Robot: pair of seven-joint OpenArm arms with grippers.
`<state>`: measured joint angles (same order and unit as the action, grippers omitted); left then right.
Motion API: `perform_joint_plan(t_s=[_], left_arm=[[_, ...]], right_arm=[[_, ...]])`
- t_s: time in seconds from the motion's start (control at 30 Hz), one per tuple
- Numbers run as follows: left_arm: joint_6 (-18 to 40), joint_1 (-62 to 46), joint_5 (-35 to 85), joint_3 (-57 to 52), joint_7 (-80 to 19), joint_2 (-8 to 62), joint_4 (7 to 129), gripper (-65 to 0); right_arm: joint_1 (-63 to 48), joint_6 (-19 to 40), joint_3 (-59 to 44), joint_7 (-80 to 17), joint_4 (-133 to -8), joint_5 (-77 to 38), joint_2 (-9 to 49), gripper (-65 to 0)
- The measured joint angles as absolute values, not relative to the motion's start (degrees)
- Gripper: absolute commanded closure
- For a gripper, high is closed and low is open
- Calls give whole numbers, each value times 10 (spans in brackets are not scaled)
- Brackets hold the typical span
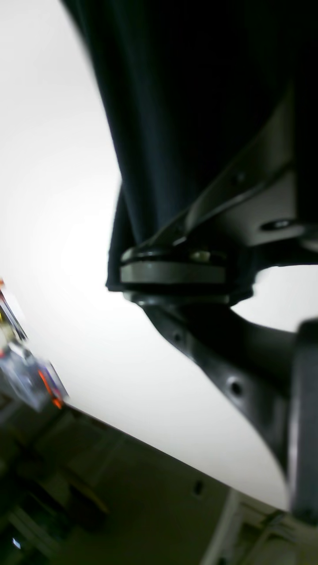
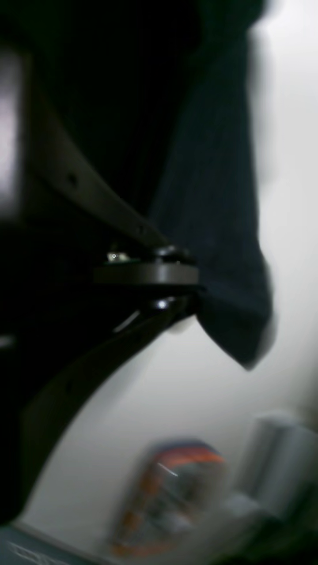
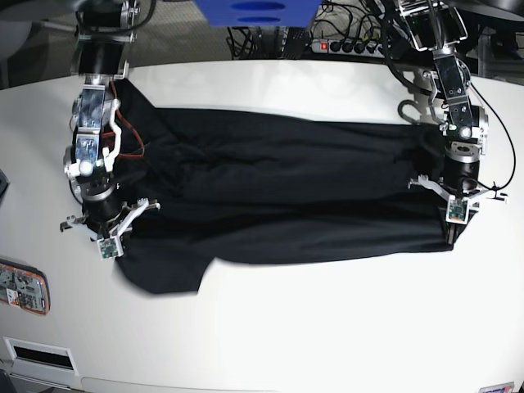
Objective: Fold the T-shirt properly
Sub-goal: 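Lay the folded hem onto the shoulder edge with both grippers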
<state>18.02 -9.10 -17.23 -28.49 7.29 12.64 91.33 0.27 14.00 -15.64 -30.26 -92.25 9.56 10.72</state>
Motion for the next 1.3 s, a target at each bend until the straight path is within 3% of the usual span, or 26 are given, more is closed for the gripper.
perform_joint_plan(t_s=[0.2,0.33,1.3], left_arm=[[180,-110,-172,-301,77,127,917,0],[182,-121,-172,-302,72,126,933,0],[182,-234,-172,-345,74,107,1061,0]], right_arm=[[6,135,-156,-263,-980,91,110,0],[-29,139,-156,-300,-978,95,109,0],[-162,136,-184,-282,-1060,94,108,0]])
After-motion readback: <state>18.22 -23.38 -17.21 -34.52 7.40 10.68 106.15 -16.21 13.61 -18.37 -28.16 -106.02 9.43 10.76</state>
